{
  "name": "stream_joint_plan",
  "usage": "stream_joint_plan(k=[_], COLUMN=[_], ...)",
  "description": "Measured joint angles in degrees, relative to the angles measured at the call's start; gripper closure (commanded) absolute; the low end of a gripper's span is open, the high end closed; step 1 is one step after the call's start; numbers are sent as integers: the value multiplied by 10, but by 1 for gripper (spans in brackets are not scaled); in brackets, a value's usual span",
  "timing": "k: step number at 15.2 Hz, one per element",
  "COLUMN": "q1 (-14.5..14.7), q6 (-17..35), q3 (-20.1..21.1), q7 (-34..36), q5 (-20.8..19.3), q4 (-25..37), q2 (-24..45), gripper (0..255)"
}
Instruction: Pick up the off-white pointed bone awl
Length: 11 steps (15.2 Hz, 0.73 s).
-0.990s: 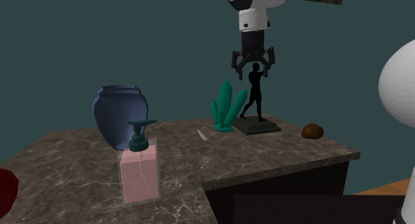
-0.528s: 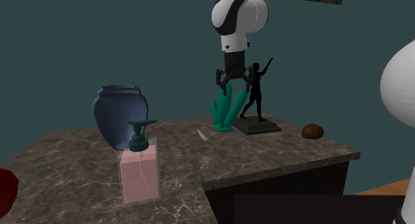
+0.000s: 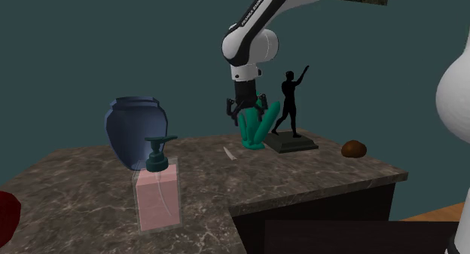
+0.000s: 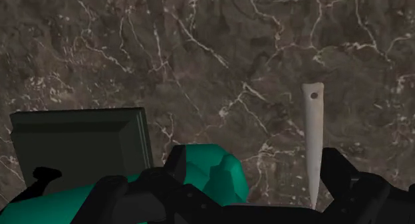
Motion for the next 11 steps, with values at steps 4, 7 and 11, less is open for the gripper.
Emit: stream_joint_plan(k=[4, 7, 11], q1=[35, 63, 78], q6=[-6, -19, -15], q3=[-6, -12, -18], q7=[16, 18, 20], q5=[-30, -46, -56], q4=[81, 153, 187], q2=[94, 164, 209], gripper=[0, 0, 0])
